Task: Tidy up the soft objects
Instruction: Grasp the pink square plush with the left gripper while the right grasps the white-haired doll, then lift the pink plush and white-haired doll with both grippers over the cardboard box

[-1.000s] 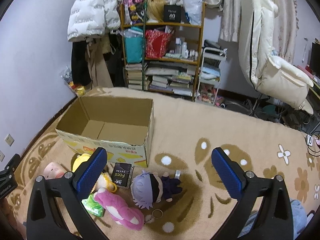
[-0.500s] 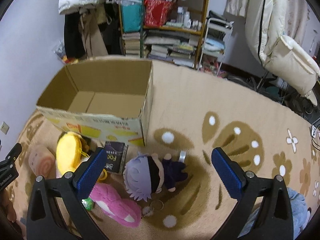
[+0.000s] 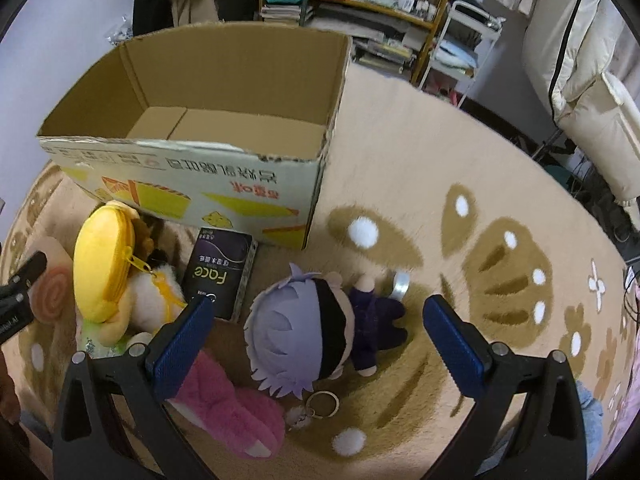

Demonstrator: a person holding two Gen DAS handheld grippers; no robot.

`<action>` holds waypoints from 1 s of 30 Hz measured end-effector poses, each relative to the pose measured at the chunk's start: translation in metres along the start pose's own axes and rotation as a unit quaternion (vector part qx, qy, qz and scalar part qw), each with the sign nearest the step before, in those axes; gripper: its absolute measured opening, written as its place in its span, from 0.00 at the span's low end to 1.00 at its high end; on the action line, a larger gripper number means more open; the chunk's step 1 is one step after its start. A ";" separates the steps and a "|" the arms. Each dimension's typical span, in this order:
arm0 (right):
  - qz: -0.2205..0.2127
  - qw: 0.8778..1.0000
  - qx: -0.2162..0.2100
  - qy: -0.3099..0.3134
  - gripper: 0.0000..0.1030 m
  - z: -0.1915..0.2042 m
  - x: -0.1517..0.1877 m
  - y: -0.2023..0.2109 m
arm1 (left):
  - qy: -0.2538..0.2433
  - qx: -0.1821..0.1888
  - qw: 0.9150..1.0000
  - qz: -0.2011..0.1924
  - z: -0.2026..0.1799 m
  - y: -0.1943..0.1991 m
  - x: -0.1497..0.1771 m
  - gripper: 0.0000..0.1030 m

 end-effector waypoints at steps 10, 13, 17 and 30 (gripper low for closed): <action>0.052 0.998 -0.027 0.000 0.72 -0.001 0.002 -0.035 | -0.007 0.001 0.999 0.045 -0.006 -0.025 0.006 0.94; 0.053 0.998 -0.038 0.000 0.63 -0.001 0.001 -0.037 | -0.006 0.008 0.999 0.050 -0.007 -0.025 0.007 0.84; 0.055 0.998 -0.038 0.011 0.59 -0.001 0.001 -0.036 | 0.000 0.035 0.998 0.052 -0.009 -0.021 0.009 0.60; -0.011 0.997 -0.073 -0.008 0.57 -0.009 -0.003 0.005 | 0.030 0.008 0.999 0.011 0.005 0.005 0.008 0.44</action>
Point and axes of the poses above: each gripper's, at about its wrist camera, not at the fingertips, and y roughly against the way its jaws point, z to its left, x to its underside, the point moved 2 cm from there along -y, roughly the way its jaws point, and after that the axes turned 4 degrees about y, right-handed, at the moved point
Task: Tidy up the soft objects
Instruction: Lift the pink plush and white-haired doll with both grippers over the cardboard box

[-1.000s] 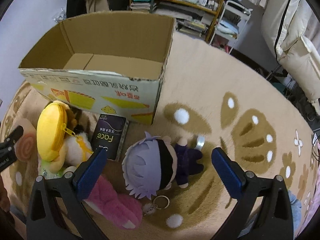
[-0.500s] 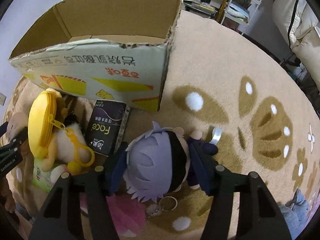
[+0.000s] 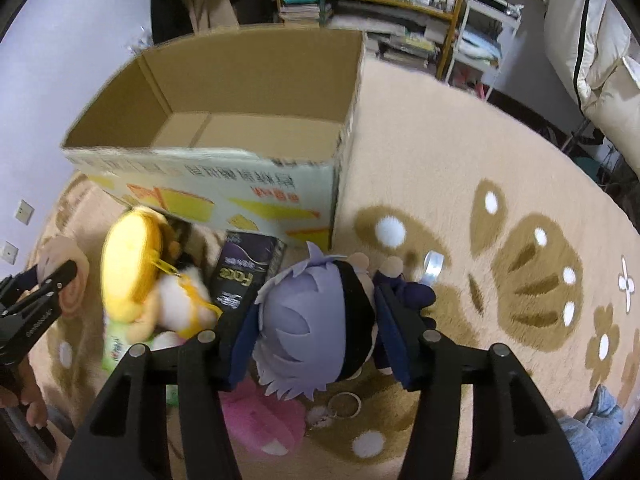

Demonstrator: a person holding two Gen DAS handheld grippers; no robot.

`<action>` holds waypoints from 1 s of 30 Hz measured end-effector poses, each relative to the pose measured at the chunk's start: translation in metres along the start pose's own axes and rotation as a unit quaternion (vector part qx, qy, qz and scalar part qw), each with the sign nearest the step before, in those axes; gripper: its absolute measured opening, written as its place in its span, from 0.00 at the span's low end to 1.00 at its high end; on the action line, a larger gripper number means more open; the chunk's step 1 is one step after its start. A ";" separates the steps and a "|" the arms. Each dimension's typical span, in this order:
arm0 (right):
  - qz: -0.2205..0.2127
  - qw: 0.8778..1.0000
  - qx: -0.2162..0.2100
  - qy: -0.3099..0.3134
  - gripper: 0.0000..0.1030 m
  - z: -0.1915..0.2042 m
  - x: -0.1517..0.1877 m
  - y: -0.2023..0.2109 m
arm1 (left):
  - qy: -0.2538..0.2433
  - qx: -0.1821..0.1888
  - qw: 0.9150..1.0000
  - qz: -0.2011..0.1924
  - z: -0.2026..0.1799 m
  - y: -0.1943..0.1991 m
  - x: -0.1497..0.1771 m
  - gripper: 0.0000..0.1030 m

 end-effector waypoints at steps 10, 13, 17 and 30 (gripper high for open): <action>-0.113 0.993 -0.027 -0.001 0.57 0.007 0.008 0.073 | 0.005 0.004 0.996 -0.084 0.006 0.051 -0.001 0.44; -0.150 0.988 -0.029 0.010 0.57 0.012 0.007 0.092 | 0.003 0.006 0.993 -0.119 0.006 0.072 -0.002 0.44; -0.182 0.983 -0.031 0.027 0.57 0.018 0.003 0.111 | -0.014 0.009 0.987 -0.158 -0.001 0.104 -0.004 0.44; -0.256 0.965 -0.023 0.051 0.57 0.031 -0.028 0.151 | -0.020 0.017 0.970 -0.240 -0.012 0.168 -0.045 0.44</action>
Point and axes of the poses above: each gripper's, at about its wrist camera, not at the fingertips, and y roughly against the way its jaws point, z to its left, x to its underside, the point moved 2 cm from there along -y, roughly the way its jaws point, and after that the axes turned 4 degrees about y, right-handed, at the moved point
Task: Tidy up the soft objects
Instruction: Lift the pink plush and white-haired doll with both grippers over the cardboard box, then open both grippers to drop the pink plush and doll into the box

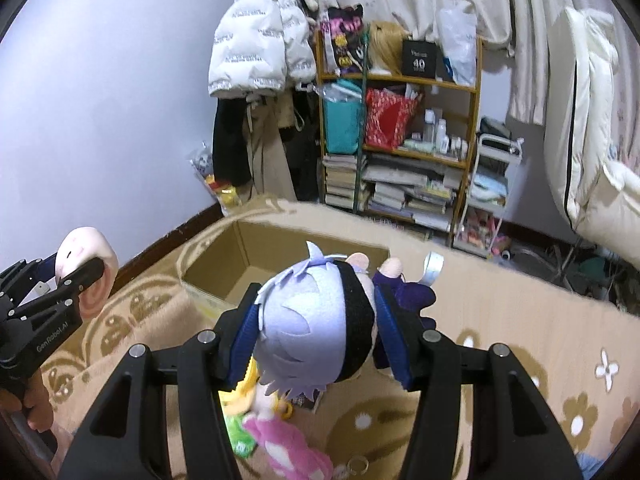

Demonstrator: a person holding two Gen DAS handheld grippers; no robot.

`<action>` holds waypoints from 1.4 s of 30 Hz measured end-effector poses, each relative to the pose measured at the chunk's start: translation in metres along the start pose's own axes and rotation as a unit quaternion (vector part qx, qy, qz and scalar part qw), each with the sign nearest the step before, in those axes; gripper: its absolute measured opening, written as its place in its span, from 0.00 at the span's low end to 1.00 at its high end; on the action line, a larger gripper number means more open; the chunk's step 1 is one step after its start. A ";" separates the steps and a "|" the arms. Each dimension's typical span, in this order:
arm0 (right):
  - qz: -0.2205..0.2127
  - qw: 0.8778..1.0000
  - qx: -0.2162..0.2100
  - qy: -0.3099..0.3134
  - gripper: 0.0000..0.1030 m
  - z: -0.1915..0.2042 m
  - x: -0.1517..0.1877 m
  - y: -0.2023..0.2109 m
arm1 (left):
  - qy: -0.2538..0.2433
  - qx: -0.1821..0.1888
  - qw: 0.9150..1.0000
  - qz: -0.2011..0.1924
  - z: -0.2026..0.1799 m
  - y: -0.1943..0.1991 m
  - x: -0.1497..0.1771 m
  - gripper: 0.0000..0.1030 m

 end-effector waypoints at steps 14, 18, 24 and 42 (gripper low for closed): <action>-0.006 0.999 -0.003 0.041 0.57 0.014 -0.030 -0.046 | -0.025 0.018 0.999 -0.030 -0.035 -0.050 -0.053 0.44; -0.014 0.999 -0.005 0.048 0.57 0.015 -0.027 -0.065 | -0.037 0.025 0.999 -0.025 -0.043 -0.075 -0.055 0.45; -0.007 0.999 -0.016 0.030 0.57 0.010 -0.026 -0.085 | -0.040 0.035 0.999 0.000 -0.057 -0.107 -0.046 0.45; 0.025 0.997 -0.058 -0.045 0.61 -0.022 -0.009 -0.125 | -0.039 0.072 0.995 0.062 -0.078 -0.142 -0.007 0.54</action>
Point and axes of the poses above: each gripper's, at about its wrist camera, not at the fingertips, and y roughly against the way its jaws point, z to its left, x to its underside, the point moved 2 cm from there along -y, roughly the way its jaws point, and after that the axes turned 4 degrees about y, right-handed, at the moved point
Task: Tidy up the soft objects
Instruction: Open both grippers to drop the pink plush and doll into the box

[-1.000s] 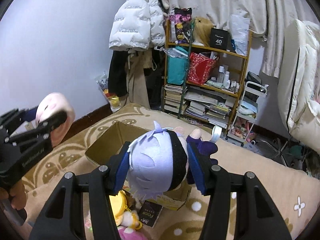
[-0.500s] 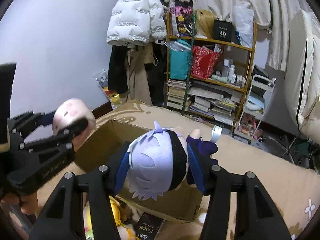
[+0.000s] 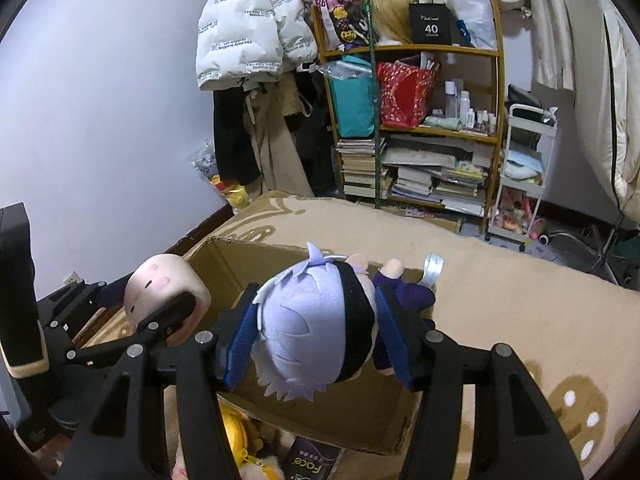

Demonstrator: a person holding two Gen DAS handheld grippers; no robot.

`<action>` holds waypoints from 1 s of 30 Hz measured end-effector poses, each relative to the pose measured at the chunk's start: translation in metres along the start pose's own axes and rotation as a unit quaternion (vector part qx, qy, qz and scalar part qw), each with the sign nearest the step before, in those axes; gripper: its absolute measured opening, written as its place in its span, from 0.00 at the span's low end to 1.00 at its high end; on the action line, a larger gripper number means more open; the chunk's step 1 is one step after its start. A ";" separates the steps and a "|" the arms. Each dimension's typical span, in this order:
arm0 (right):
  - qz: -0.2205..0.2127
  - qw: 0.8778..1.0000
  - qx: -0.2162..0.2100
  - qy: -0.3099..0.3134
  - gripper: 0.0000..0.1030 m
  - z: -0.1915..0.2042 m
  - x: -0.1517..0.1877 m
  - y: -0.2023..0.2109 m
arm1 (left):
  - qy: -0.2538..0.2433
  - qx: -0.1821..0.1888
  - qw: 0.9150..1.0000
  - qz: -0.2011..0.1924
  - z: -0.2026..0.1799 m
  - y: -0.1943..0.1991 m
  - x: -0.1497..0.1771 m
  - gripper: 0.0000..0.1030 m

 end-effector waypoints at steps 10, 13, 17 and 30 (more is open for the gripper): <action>0.014 1.000 -0.001 -0.012 0.82 -0.001 0.006 0.004 | 0.022 -0.003 1.000 0.002 0.018 0.017 -0.006 0.88; 0.010 1.000 0.013 -0.008 0.91 0.000 0.007 0.010 | 0.030 -0.002 0.999 0.009 0.023 0.024 -0.008 0.91; 0.001 1.000 0.021 -0.018 1.00 0.001 0.009 0.023 | 0.031 -0.009 0.999 0.006 0.029 0.036 -0.008 0.95; -0.004 0.999 0.039 -0.006 1.00 0.015 0.026 0.071 | 0.039 -0.012 0.999 0.018 0.040 0.087 0.010 0.97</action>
Point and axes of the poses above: each gripper's, at about its wrist camera, not at the fingertips, and y roughly against the way its jaws point, z to its left, x to its underside, the point moved 2 cm from there along -y, roughly the way its jaws point, and after that the axes turned 4 degrees about y, right-handed, at the moved point
